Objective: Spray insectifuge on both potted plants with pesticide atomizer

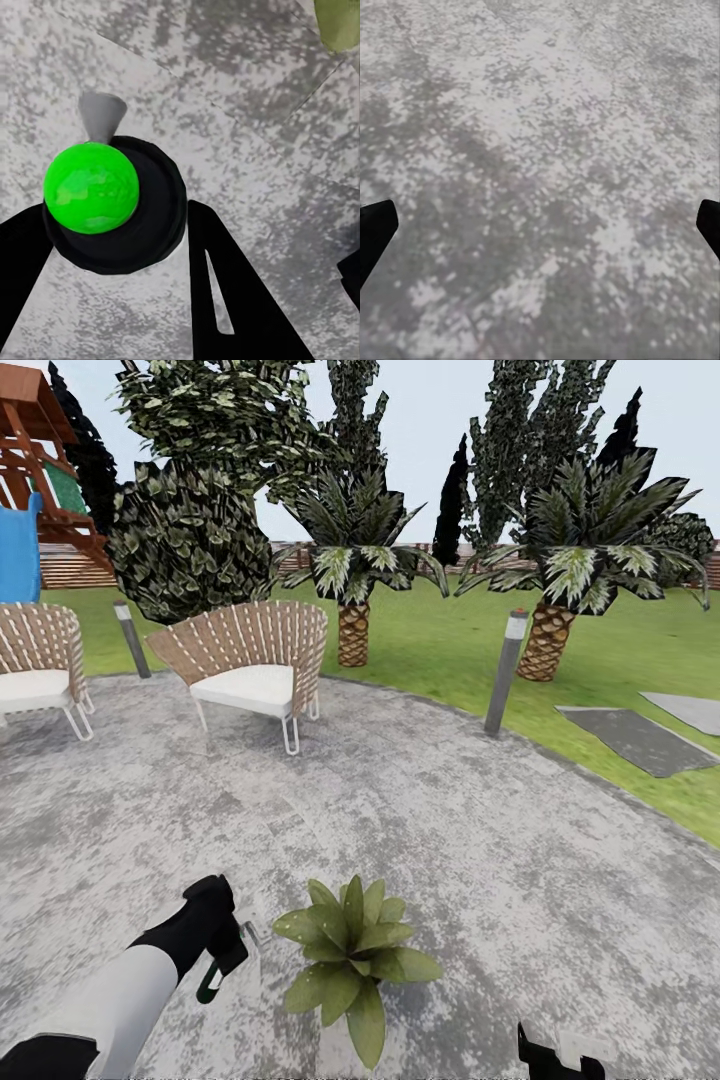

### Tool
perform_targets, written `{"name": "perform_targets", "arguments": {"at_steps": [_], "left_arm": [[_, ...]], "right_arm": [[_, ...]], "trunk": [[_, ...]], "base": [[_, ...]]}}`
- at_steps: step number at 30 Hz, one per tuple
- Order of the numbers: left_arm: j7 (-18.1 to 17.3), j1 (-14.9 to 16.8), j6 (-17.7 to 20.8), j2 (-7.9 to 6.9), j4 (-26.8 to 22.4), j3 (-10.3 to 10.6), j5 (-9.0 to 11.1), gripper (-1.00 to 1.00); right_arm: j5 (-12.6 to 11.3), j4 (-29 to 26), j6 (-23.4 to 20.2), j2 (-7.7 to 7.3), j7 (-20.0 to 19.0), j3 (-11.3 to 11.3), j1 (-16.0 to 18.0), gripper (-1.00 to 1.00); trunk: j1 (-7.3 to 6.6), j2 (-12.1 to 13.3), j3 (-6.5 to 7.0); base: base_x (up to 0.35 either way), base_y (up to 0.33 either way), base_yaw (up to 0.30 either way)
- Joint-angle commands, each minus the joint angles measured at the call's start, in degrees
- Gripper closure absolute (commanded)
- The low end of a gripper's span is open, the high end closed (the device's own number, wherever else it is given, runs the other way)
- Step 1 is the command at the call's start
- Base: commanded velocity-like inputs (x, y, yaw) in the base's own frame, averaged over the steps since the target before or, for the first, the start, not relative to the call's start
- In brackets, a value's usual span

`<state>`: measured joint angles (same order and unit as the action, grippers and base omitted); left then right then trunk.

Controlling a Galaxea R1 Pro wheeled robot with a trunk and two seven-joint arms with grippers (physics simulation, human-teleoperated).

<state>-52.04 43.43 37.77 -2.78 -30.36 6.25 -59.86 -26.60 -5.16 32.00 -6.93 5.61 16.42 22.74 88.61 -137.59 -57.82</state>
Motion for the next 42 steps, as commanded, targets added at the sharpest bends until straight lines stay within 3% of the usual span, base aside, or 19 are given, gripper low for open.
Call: {"name": "perform_targets", "arguments": {"at_steps": [1, 9, 16, 19, 20, 21, 25, 29, 33, 35, 42], "left_arm": [[-0.39, 0.16, 0.27, 0.12, -0.14, 0.27, -0.04, 1.0], [-0.34, 0.27, 0.23, 0.01, -0.3, 0.23, 0.25, 1.0], [-0.4, 0.59, 0.46, -0.11, -3.36, -0.04, 0.27, 1.0], [-1.41, 3.48, 3.2, -0.33, -4.09, -0.81, 0.32, 1.0], [-4.25, 4.38, 3.38, -1.69, -3.91, -1.03, -0.18, 1.0], [-4.75, 4.33, 3.25, -3.18, -3.7, -1.07, 0.0, 1.0], [-5.1, 4.08, 2.97, -6.58, -3.32, -1.15, 0.49, 1.0], [-4.81, 2.16, -1.84, -6.91, -0.2, -1.16, 2.52, 1.0], [-4.63, 0.77, -6.33, -6.79, 0.82, -1.17, 7.81, 1.0], [-4.58, 0.25, -6.67, -6.75, 0.67, -1.12, 8.93, 1.0], [-4.49, -0.01, -6.69, -6.35, 0.09, -1.15, 9.48, 1.0]], "right_arm": [[-0.2, -0.03, 0.08, -0.01, 0.37, 0.52, 0.02, -1.0], [-0.2, -0.03, 0.08, -0.01, 0.37, 0.54, 0.02, -1.0], [-0.2, -0.03, 0.08, -0.01, 0.37, 0.54, 0.02, -1.0], [-0.2, -0.03, 0.08, -0.01, 0.35, 0.54, 0.02, -1.0], [-0.2, -0.03, 0.08, -0.01, 0.3, 0.54, 0.02, -1.0], [-0.2, -0.03, 0.08, -0.01, 0.29, 0.54, 0.02, -1.0], [-0.2, -0.03, 0.08, -0.01, 0.28, 0.54, 0.02, -1.0], [-0.2, -0.04, 0.08, -0.01, 0.28, 0.54, 0.02, -1.0], [-0.2, -0.08, 0.08, -0.01, 0.3, 0.54, 0.02, -1.0], [-0.2, -0.1, 0.08, -0.01, 0.29, 0.54, 0.02, -1.0], [-0.05, 0.0, 0.05, -0.4, 0.2, 0.62, 0.02, -1.0]], "trunk": [[0.21, -0.44, -0.33], [1.97, -3.65, -2.41], [1.97, -3.65, -2.5], [1.97, -3.65, -2.5], [1.97, -3.65, -2.5], [1.97, -3.65, -2.5], [1.97, -3.65, -2.5], [1.97, -3.65, -2.5], [1.97, -3.65, -2.5], [1.97, -3.65, -2.5], [1.97, -3.65, -2.5]], "base": [[0.0, 0.0, 0.0], [0.0, 0.0, 0.0], [0.0, 0.0, 0.0], [0.0, 0.0, 0.0], [0.0, 0.0, 0.0], [0.0, 0.0, 0.0], [0.0, 0.0, 0.0], [0.0, 0.0, 0.0], [0.0, 0.0, 0.163], [0.0, 0.0, 0.183], [0.0, -0.08, 0.02]]}}
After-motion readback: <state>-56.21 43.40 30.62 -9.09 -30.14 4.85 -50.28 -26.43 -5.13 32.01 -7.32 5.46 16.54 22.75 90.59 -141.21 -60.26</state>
